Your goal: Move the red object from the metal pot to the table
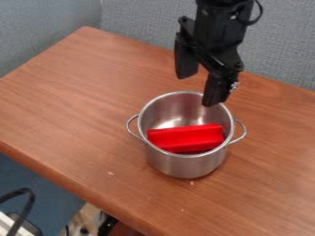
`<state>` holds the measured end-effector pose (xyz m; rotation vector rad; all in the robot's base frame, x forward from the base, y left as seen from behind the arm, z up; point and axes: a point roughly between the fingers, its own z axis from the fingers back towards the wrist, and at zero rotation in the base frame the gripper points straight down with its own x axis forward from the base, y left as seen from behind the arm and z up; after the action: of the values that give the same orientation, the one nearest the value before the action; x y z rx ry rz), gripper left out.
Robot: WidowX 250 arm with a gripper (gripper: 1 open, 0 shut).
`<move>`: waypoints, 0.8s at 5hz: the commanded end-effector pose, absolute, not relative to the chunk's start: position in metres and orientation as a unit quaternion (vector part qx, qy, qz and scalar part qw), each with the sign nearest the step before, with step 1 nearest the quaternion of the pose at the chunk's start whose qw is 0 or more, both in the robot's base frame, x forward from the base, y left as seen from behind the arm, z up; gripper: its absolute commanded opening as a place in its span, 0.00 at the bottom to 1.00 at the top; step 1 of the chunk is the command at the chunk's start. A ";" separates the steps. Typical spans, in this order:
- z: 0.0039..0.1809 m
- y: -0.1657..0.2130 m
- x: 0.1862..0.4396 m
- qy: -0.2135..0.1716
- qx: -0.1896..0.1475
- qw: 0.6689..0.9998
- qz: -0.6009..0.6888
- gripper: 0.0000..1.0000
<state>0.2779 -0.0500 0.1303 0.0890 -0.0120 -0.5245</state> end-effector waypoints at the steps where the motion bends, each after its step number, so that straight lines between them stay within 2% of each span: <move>1: 0.140 -0.046 0.280 -0.034 0.035 0.964 -0.263 1.00; 4: 0.105 -0.045 0.284 -0.014 0.001 0.955 -0.295 1.00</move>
<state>0.2805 -0.0471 0.0978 0.0010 0.0033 -0.6112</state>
